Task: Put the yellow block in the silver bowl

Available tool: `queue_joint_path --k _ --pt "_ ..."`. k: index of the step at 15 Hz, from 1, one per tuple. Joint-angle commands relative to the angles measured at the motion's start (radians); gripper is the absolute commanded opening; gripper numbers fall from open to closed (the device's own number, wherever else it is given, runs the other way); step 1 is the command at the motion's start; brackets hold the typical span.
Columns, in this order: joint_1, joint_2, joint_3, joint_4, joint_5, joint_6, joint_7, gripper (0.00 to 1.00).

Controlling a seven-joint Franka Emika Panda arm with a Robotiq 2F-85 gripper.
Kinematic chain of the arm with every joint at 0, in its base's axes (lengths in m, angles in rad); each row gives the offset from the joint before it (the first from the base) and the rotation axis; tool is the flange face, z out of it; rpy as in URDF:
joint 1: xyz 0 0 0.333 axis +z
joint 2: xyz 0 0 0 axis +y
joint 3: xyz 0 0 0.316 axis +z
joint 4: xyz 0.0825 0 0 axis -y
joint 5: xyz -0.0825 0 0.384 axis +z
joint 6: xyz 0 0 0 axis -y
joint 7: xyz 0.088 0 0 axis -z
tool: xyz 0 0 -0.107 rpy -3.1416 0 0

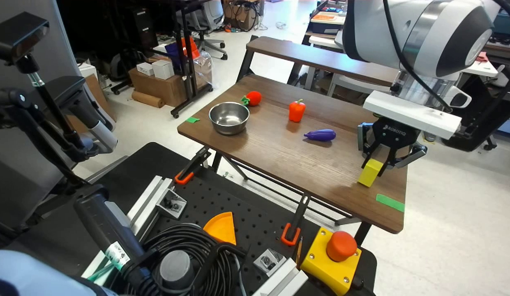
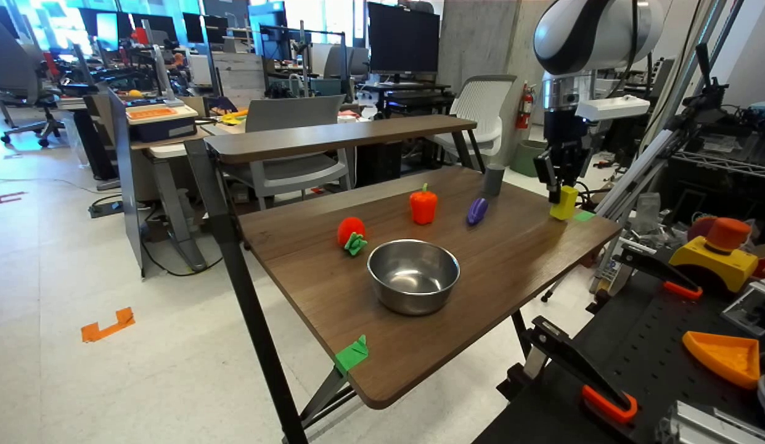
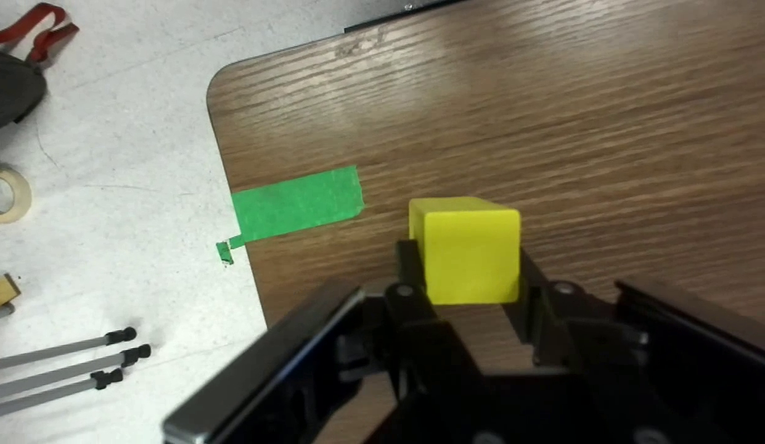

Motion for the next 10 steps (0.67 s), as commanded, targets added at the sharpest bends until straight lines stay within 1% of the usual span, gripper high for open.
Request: queue_joint_path --k 1,4,6,8,10 --pt "0.025 -0.133 0.028 -0.086 -0.018 0.001 0.008 0.09" --pt "0.057 -0.225 0.081 -0.145 0.002 0.018 -0.005 0.09" --pt "0.1 -0.3 0.124 -0.216 0.0 0.041 -0.007 0.09" --pt "0.156 -0.349 0.166 -0.276 -0.015 0.073 0.0 0.09" --pt "0.217 -0.361 0.203 -0.317 -0.038 0.109 0.018 0.09"
